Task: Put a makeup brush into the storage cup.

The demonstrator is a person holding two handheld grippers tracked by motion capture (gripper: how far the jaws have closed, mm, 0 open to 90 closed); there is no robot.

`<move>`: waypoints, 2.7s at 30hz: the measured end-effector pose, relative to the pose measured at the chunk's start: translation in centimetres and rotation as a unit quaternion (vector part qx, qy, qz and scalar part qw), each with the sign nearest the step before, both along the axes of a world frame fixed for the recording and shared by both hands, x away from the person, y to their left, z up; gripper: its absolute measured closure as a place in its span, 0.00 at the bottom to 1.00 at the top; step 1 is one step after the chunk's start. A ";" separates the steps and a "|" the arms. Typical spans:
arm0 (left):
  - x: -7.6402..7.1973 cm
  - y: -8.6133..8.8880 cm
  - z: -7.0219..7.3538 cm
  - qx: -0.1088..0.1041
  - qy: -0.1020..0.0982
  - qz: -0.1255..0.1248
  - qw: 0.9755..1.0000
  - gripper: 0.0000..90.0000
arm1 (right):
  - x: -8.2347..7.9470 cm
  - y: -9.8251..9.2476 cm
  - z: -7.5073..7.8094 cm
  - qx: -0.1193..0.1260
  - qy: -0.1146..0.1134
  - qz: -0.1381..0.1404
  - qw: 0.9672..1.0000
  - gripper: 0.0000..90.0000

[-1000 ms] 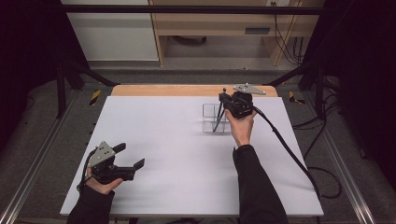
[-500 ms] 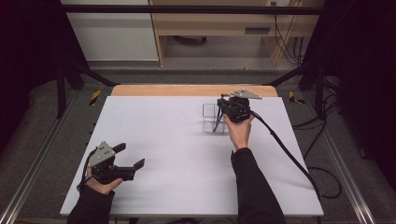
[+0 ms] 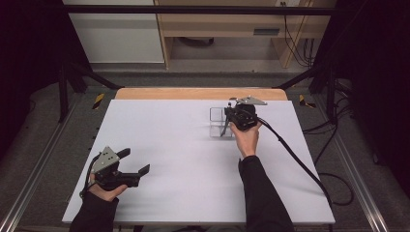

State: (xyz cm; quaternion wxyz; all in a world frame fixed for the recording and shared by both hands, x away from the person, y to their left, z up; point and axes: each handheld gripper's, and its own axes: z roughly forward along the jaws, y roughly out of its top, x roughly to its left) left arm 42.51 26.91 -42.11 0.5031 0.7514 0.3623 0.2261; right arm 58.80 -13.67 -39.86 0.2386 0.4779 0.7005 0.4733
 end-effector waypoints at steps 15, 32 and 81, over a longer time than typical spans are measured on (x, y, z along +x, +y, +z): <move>0.0 -0.1 -0.1 0.001 0.000 0.000 1.000 0.06 | -0.9 -0.1 0.8 0.008 0.000 0.016 1.000 0.84; 0.1 0.2 0.0 -0.004 0.003 0.003 1.000 0.05 | -4.6 -1.2 2.9 0.024 -0.024 0.070 0.997 0.52; 0.0 0.3 0.1 -0.005 0.000 0.005 1.000 0.05 | -13.5 -7.7 2.3 0.017 -0.062 0.095 0.993 0.08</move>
